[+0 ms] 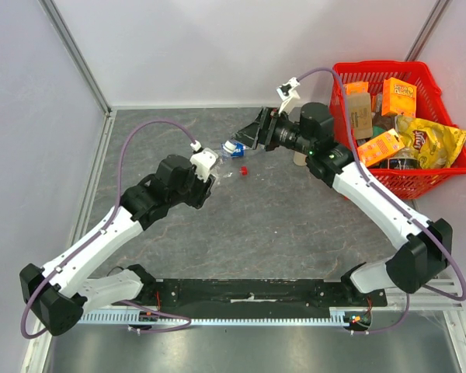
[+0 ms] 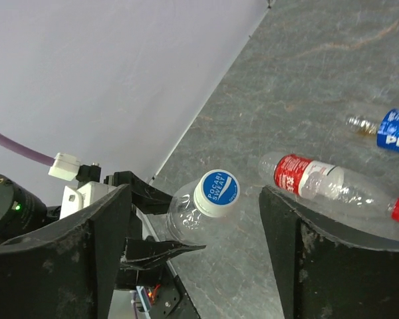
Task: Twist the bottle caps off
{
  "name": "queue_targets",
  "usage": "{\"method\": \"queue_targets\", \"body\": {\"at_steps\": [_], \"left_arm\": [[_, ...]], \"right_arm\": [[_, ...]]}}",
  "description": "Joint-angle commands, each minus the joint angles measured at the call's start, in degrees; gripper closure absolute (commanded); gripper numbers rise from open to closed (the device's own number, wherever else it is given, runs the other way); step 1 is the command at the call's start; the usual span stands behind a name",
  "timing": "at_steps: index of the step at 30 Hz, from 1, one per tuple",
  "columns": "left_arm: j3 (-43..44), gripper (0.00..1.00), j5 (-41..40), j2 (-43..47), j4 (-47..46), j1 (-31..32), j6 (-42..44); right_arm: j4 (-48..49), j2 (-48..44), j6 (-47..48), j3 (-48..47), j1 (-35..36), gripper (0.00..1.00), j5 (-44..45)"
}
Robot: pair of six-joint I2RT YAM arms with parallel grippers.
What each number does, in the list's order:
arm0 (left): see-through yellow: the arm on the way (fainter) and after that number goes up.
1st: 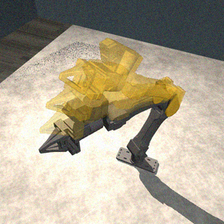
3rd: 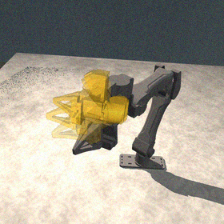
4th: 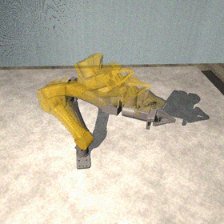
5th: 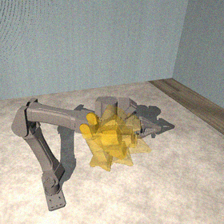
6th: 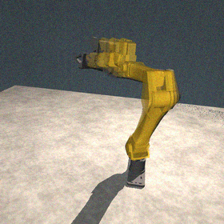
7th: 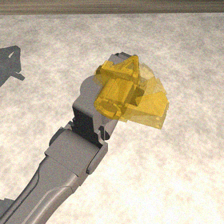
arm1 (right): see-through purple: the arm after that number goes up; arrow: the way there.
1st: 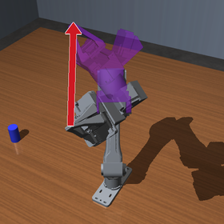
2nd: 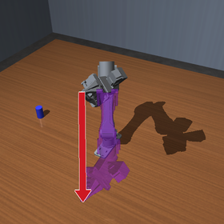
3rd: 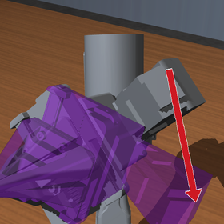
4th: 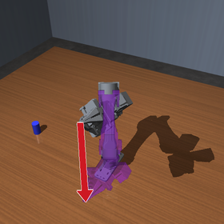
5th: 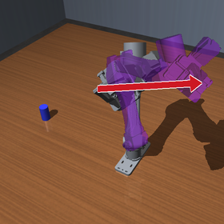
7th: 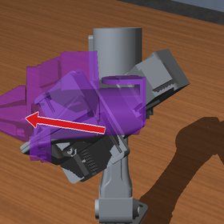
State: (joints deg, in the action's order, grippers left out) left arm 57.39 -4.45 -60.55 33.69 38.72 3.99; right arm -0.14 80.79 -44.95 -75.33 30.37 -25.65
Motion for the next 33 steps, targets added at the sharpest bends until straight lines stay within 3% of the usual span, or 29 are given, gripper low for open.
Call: {"method": "queue_targets", "body": {"at_steps": [1, 14, 26, 33], "left_arm": [[-0.5, 0.86, -0.5, -0.1, -2.3, 0.1, 2.0], [-2.3, 0.86, 0.4, -0.9, -3.4, 0.1, 1.8], [-2.5, 0.86, 1.4, -1.2, -3.6, 0.1, 1.8], [-2.5, 0.86, 1.5, -1.3, -3.6, 0.1, 1.8]], "right_arm": [[-1.9, 2.3, 1.0, -2.4, 1.3, 0.19, 2.2], [-0.3, 5.8, -2.0, -0.8, 2.2, 0.39, 2.8], [-0.4, 7.8, -3.4, 1.0, 3.4, 0.41, 0.9], [2.7, 7.6, -4.7, 2.2, 3.9, 0.59, 0.1]]}}
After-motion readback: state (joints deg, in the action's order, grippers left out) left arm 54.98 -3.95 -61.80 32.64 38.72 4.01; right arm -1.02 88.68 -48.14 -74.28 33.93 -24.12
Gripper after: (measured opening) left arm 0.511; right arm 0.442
